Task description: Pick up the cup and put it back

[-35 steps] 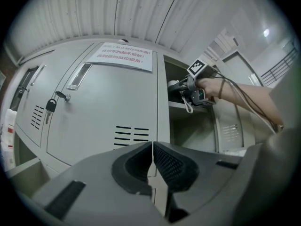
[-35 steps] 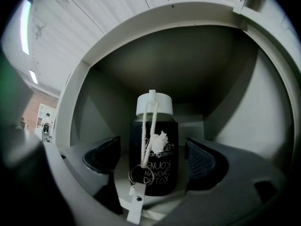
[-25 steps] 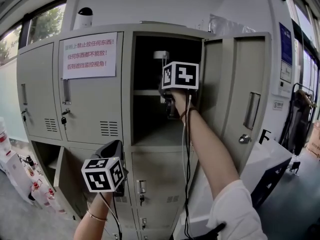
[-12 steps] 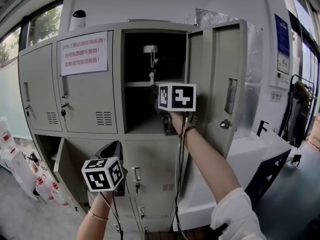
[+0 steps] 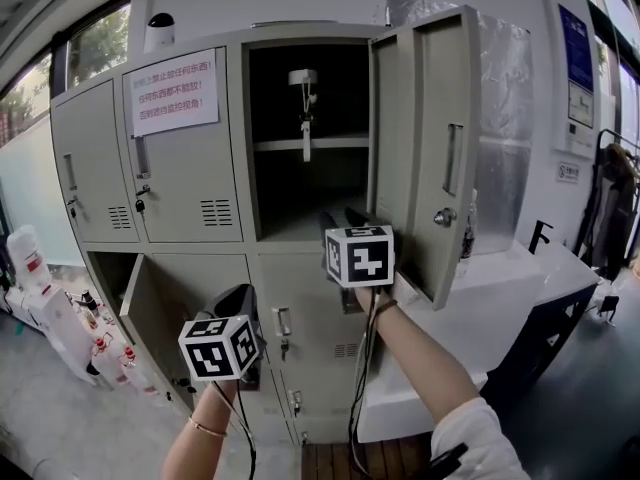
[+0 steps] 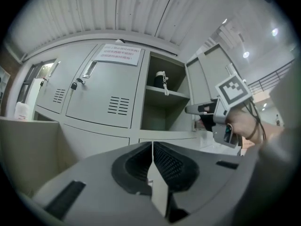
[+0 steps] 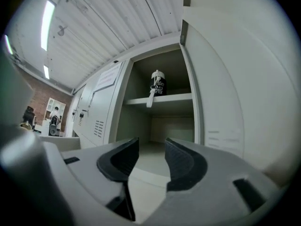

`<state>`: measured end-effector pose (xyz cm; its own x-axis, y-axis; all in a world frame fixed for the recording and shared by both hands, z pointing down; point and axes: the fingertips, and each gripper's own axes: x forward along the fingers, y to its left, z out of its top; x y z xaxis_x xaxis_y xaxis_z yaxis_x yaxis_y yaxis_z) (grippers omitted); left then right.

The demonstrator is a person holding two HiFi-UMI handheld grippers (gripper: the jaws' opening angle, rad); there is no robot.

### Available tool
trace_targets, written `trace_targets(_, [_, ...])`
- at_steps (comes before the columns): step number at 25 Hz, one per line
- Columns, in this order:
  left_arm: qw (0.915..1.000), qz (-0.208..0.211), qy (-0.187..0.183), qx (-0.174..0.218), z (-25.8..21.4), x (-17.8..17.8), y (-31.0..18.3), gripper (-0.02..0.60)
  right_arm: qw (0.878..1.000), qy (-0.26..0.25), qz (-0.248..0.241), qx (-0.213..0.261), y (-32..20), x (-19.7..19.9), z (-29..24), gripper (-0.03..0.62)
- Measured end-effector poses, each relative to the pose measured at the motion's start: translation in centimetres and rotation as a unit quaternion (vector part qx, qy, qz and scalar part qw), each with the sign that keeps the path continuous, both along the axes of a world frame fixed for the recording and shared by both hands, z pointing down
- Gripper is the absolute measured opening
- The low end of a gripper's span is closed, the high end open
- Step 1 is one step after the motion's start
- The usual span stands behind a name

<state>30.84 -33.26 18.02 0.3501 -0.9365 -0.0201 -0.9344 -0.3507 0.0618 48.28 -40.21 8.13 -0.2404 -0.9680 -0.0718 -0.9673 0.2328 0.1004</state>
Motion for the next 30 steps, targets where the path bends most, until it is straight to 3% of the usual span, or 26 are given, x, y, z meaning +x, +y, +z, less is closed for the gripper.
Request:
trace_targets(8, [1.0000,0.000,0.007,0.005,2.5,0.8,0.8,0.012,0.999,-0.017,-0.029,-0.033,3.6,-0.9,7.6,0.117])
trace_targets(21, [0.9990,0.030,-0.009,0.031,6.7,4.3,2.4,0.012,0.999,0.017,0.025,-0.029,8.9,1.9,16.4,0.001])
trace_targets(30, [0.9994,0.033,0.008,0.002,10.8,4.4,2.2,0.012,0.997,-0.035,0.006,-0.073,9.8,1.7,21.3,-0.009])
